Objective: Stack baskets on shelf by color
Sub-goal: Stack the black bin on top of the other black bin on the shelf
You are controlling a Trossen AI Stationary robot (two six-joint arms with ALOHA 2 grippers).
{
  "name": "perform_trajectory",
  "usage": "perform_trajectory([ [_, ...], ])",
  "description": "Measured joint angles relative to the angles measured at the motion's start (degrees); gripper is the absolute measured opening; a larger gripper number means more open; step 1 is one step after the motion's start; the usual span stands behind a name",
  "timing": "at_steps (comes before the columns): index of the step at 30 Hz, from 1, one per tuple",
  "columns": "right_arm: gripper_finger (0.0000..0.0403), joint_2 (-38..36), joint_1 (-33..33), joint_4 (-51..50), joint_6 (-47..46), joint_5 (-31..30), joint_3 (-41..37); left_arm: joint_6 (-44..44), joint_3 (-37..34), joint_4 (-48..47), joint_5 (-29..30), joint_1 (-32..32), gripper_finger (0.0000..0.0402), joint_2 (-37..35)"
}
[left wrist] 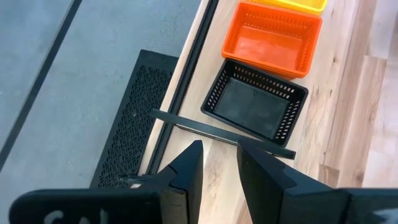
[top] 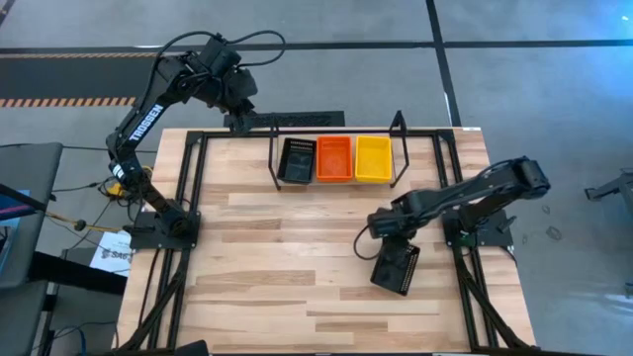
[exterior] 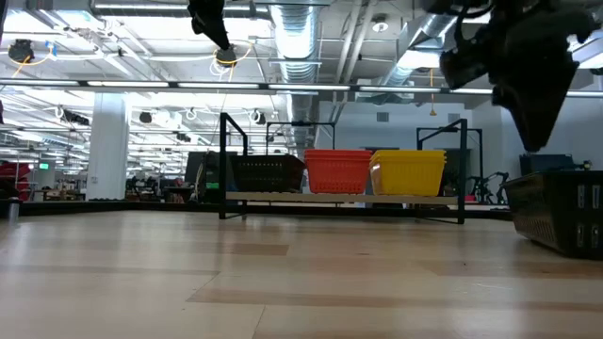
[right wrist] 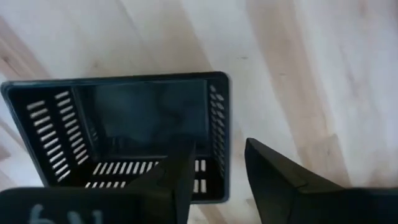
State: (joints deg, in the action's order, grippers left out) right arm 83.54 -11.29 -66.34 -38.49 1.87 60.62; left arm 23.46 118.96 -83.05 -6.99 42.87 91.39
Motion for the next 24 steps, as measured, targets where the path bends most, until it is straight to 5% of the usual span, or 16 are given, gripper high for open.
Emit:
perform_trajectory([
  [12,0.0183,3.8,0.0,2.7,3.0,1.2,-0.6,0.7,0.0,-0.1,0.0,0.0,0.0086,0.0],
  [24,0.0177,1.4,0.2,11.0,-1.6,2.9,-10.7,0.7,0.0,-0.2,0.1,0.0,0.0087,0.0],
])
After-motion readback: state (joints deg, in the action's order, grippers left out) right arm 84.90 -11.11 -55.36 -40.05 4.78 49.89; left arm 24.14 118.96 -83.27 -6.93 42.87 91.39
